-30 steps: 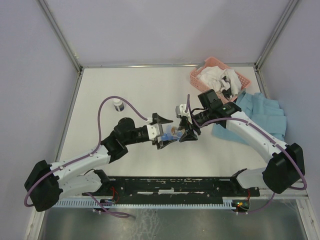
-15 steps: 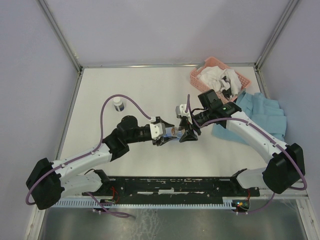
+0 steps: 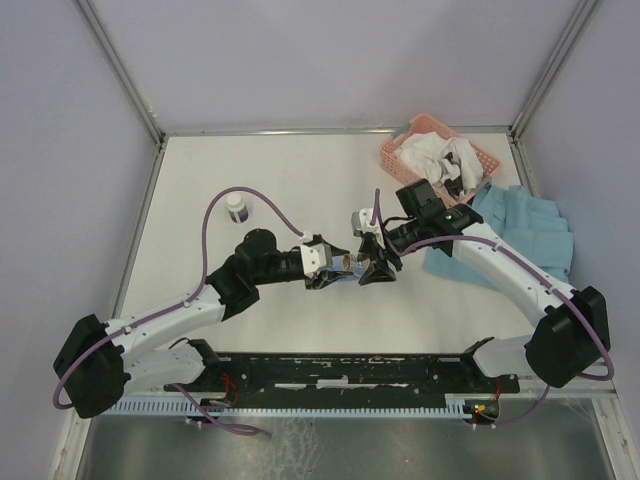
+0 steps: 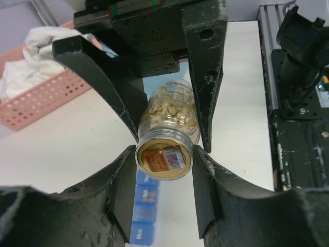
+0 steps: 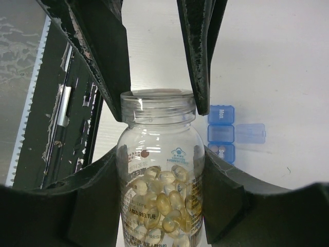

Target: Sort the pills into containers

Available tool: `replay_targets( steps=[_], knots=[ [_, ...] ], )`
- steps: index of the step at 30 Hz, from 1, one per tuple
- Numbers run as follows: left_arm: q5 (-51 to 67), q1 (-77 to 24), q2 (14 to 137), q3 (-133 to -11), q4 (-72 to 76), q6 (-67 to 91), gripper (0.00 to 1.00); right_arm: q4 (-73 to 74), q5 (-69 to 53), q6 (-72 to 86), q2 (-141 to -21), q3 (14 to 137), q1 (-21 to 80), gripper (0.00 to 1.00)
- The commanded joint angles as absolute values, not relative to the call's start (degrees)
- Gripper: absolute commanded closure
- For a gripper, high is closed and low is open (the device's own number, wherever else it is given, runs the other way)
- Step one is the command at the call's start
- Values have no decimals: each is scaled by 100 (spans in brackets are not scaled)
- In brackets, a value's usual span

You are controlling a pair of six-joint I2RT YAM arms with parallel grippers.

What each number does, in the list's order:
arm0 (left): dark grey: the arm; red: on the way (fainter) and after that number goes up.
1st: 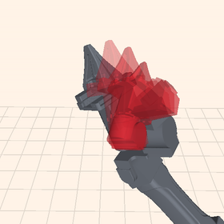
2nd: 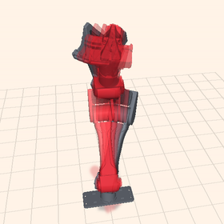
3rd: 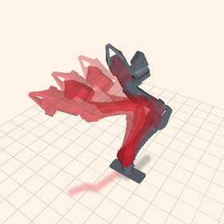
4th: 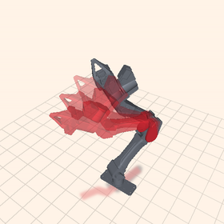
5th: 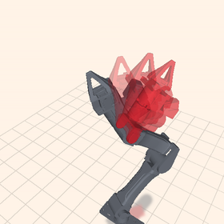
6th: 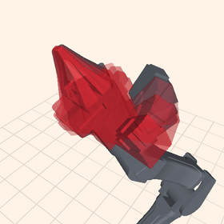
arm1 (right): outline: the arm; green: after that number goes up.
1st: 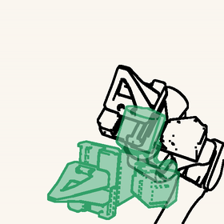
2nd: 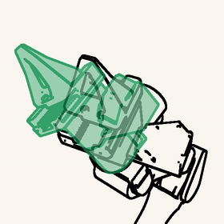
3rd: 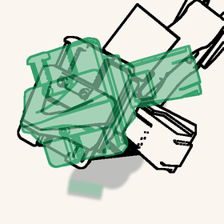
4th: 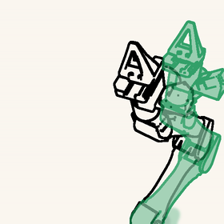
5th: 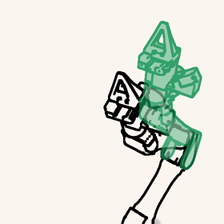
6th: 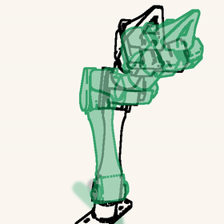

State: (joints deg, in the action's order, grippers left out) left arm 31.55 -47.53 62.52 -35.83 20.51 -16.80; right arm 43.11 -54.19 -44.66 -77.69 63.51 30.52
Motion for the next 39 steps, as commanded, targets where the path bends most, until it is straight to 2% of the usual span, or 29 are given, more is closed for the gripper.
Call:
replay_targets(
  steps=[1,6,10,13,17,20,23,27,29,33,39],
  knots=[
    [3036,-4720,6129,-3817,2534,-137,95,3998,-5301,-4177,-7687,6460,3048,99],
    [2130,-4756,6118,-3912,2469,2580,97,3772,-4968,-3846,-7741,6464,3044,99],
    [1073,-4900,6035,-4179,1534,4190,97,3727,-4906,-3741,-7764,6467,3047,99],
    [818,-4955,5973,-4213,1493,4900,96,3705,-4887,-3718,-7769,6464,3045,99],
    [747,-4957,6176,-4783,652,5316,94,3708,-4871,-3702,-7771,6467,3049,99],
    [754,-4953,6198,-4790,732,5525,93,3714,-4869,-3709,-7769,6473,3041,99],
    [802,-4957,6252,-4815,725,5526,82,3712,-4877,-3708,-7760,6464,3049,99],
    [879,-4952,6273,-4790,736,5463,46,3747,-4921,-3739,-7765,6476,3045,99],
    [875,-4952,6231,-4770,707,5391,35,3759,-4927,-3748,-7760,6481,3043,99],
    [796,-4957,6120,-4670,656,5226,25,3767,-4948,-3753,-7738,6478,3048,99],
    [859,-4961,5891,-4329,642,4927,24,3788,-5006,-3785,-7734,6480,3042,99]
  ],
)
